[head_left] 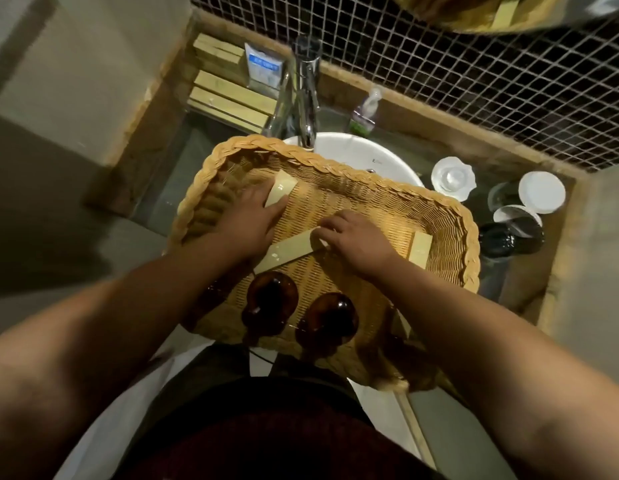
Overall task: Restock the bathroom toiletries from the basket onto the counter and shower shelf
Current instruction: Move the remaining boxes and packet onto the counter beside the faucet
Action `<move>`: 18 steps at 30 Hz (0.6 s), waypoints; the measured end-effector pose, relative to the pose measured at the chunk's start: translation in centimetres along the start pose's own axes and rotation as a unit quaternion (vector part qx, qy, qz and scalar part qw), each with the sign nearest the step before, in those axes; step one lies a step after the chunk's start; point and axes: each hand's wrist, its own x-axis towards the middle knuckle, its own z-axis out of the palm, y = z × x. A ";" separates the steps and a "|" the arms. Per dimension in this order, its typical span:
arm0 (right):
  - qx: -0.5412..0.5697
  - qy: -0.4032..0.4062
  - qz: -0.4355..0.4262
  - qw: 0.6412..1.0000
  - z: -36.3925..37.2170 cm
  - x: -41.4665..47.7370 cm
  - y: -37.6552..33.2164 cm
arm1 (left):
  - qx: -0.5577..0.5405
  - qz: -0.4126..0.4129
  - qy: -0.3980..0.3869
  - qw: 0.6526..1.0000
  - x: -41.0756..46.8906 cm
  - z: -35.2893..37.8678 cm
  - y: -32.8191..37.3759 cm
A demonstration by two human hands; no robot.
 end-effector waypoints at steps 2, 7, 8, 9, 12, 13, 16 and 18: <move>-0.041 0.006 0.074 0.996 0.0 -1.4 1.4 | 0.007 0.009 -0.007 1.000 1.2 -0.4 0.5; -0.059 -0.002 0.237 0.970 0.0 -4.4 3.4 | -0.009 0.111 -0.039 0.993 2.4 -1.0 1.8; -0.063 -0.011 0.256 0.965 0.1 -4.7 3.5 | -0.003 0.130 -0.038 0.991 2.4 -0.9 1.8; -0.056 -0.015 0.266 0.962 0.3 -5.0 3.6 | -0.002 0.142 -0.031 0.989 2.4 -0.8 1.9; 0.019 0.008 0.230 0.973 0.8 -5.1 3.1 | -0.005 0.167 -0.011 0.986 2.0 -0.6 1.6; 0.044 0.018 0.203 0.978 1.0 -4.9 2.7 | 0.000 0.176 -0.009 0.984 1.8 -0.6 1.5; 0.106 0.026 0.171 0.979 1.7 -4.4 1.3 | -0.004 0.188 -0.004 0.982 1.2 -0.4 1.3; 0.100 0.037 0.187 0.977 2.3 -4.7 0.3 | 0.002 0.177 -0.002 0.984 1.0 0.0 1.2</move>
